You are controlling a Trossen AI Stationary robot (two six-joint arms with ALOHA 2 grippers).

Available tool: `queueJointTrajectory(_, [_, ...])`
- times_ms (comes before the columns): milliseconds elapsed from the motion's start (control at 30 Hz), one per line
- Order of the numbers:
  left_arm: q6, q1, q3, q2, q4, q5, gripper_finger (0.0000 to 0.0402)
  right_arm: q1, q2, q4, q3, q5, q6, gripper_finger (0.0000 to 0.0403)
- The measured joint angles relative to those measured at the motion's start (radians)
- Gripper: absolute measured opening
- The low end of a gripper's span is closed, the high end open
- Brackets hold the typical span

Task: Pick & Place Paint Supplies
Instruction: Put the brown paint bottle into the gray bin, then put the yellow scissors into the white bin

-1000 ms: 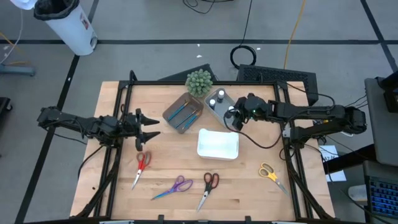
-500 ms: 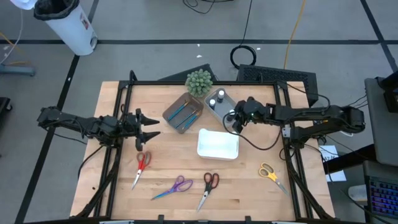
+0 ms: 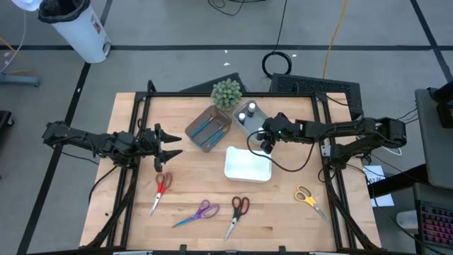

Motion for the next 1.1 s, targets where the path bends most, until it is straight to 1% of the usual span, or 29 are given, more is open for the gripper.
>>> queueJointTrajectory(133, [-0.002, 0.000, 0.000, 0.000, -0.001, 0.000, 0.0253, 0.000, 0.000, -0.004, 0.000, 0.000, 0.000, 0.0097])
queueJointTrajectory(167, [-0.002, 0.000, 0.000, 0.000, -0.002, 0.000, 0.0253, 0.000, 0.001, -0.004, 0.000, 0.000, 0.000, 0.0102])
queueJointTrajectory(367, [-0.004, 0.000, 0.000, 0.000, -0.003, 0.000, 0.0253, 0.001, 0.000, -0.005, 0.000, 0.000, 0.000, 0.0179])
queueJointTrajectory(500, [-0.005, 0.000, 0.000, 0.000, -0.003, 0.000, 0.0253, 0.001, -0.008, -0.006, 0.000, 0.000, 0.000, 0.0208])
queueJointTrajectory(567, [-0.007, 0.000, 0.000, 0.000, -0.004, 0.000, 0.0253, 0.001, -0.022, -0.004, 0.000, -0.003, -0.007, 0.0216])
queueJointTrajectory(633, [-0.007, 0.000, 0.000, 0.000, -0.004, 0.000, 0.0253, 0.001, -0.045, -0.008, 0.000, -0.027, -0.031, 0.0221])
queueJointTrajectory(800, [-0.009, 0.000, 0.000, 0.000, -0.009, 0.000, 0.0253, 0.014, -0.144, -0.012, 0.000, -0.101, -0.044, 0.0216])
queueJointTrajectory(900, [-0.010, 0.000, 0.000, 0.000, -0.010, 0.000, 0.0253, 0.081, -0.224, -0.052, 0.000, -0.174, -0.084, 0.0208])
queueJointTrajectory(967, [-0.010, 0.000, 0.000, 0.000, -0.010, 0.001, 0.0253, 0.170, -0.275, -0.093, 0.000, -0.176, -0.096, 0.0203])
queueJointTrajectory(1033, [-0.010, 0.000, 0.000, 0.000, -0.010, 0.001, 0.0253, 0.284, -0.316, -0.129, 0.001, -0.129, -0.074, 0.0200])
queueJointTrajectory(1100, [-0.010, 0.000, 0.000, 0.000, -0.010, 0.001, 0.0253, 0.408, -0.342, -0.182, 0.008, -0.051, -0.012, 0.0197])
